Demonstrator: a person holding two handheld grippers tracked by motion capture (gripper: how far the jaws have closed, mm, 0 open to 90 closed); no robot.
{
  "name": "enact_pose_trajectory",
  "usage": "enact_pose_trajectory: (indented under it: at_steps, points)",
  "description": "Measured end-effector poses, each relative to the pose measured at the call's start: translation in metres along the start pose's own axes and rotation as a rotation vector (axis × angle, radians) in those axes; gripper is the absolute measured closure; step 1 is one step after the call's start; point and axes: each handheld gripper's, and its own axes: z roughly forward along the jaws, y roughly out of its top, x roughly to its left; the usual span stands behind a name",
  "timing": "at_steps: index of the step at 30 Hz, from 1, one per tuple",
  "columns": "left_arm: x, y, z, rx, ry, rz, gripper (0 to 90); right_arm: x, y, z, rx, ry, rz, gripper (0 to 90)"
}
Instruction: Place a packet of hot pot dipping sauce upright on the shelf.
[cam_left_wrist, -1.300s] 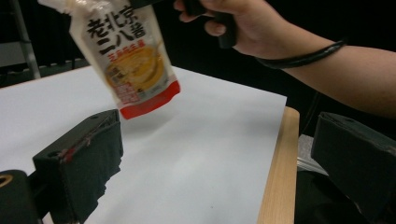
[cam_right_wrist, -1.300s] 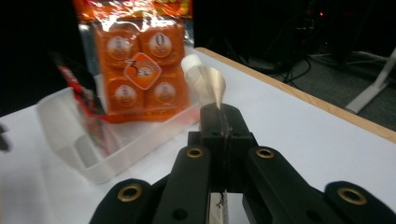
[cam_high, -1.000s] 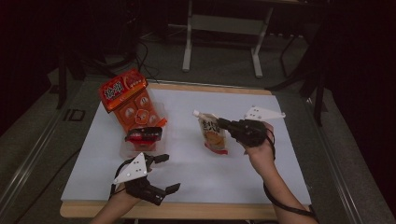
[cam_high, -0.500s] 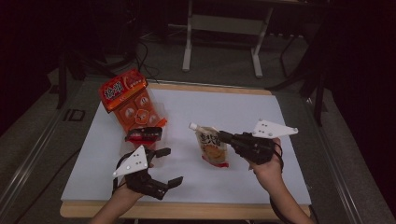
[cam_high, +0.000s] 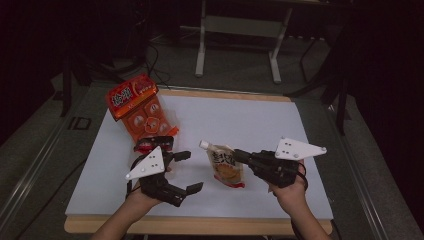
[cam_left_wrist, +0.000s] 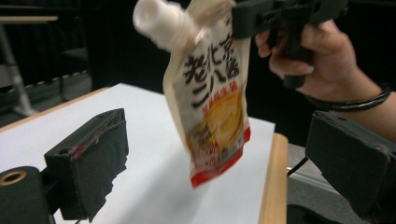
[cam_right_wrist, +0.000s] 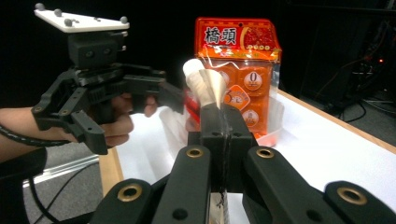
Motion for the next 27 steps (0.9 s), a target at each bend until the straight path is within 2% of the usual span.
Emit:
enact_pose_trajectory:
  at_steps: [4, 9, 10, 11, 12, 14, 15, 16, 17, 19, 22, 23, 27]
  points:
    - [0.003, 0.004, 0.006, 0.015, -0.01, 0.001, 8.4, 0.005, 0.0, 0.0, 0.003, 0.018, -0.008, 90.0]
    - [0.011, 0.009, 0.012, 0.02, -0.01, 0.01, 20.8, 0.009, -0.003, 0.002, 0.008, 0.043, -0.006, 90.0]
    - [0.012, 0.01, 0.013, 0.018, -0.014, 0.008, 20.8, 0.009, -0.003, 0.002, 0.008, 0.043, -0.006, 90.0]
    - [0.013, 0.011, 0.016, 0.023, -0.018, 0.01, 25.6, 0.01, -0.004, 0.003, 0.009, 0.049, -0.002, 90.0]
    - [0.014, 0.011, 0.017, 0.024, -0.018, 0.012, 25.6, 0.01, -0.004, 0.003, 0.009, 0.049, -0.002, 90.0]
    - [0.015, 0.012, 0.021, 0.029, -0.025, 0.013, 32.0, 0.01, -0.004, 0.005, 0.009, 0.055, -0.001, 90.0]
    - [0.016, 0.012, 0.023, 0.03, -0.034, 0.013, 39.5, 0.011, -0.004, 0.005, 0.012, 0.055, -0.008, 90.0]
    - [0.016, 0.012, 0.024, 0.032, -0.037, 0.017, 39.5, 0.011, -0.004, 0.005, 0.012, 0.055, -0.008, 90.0]
    - [0.017, 0.012, 0.026, 0.027, -0.058, 0.014, 42.0, 0.011, -0.004, 0.005, 0.01, 0.056, -0.007, 90.0]
    - [0.017, 0.013, 0.028, 0.019, -0.077, 0.018, 53.5, 0.011, -0.005, 0.006, 0.012, 0.058, -0.006, 90.0]
    - [0.017, 0.014, 0.029, 0.028, -0.075, 0.031, 61.0, 0.01, -0.005, 0.006, 0.014, 0.058, -0.008, 90.0]
    - [0.017, 0.014, 0.03, 0.034, -0.084, 0.037, 68.0, 0.01, -0.006, 0.006, 0.017, 0.059, -0.004, 90.0]
    - [0.018, 0.016, 0.031, 0.054, -0.094, 0.044, 77.4, 0.008, -0.006, 0.007, 0.022, 0.063, -0.001, 89.9]
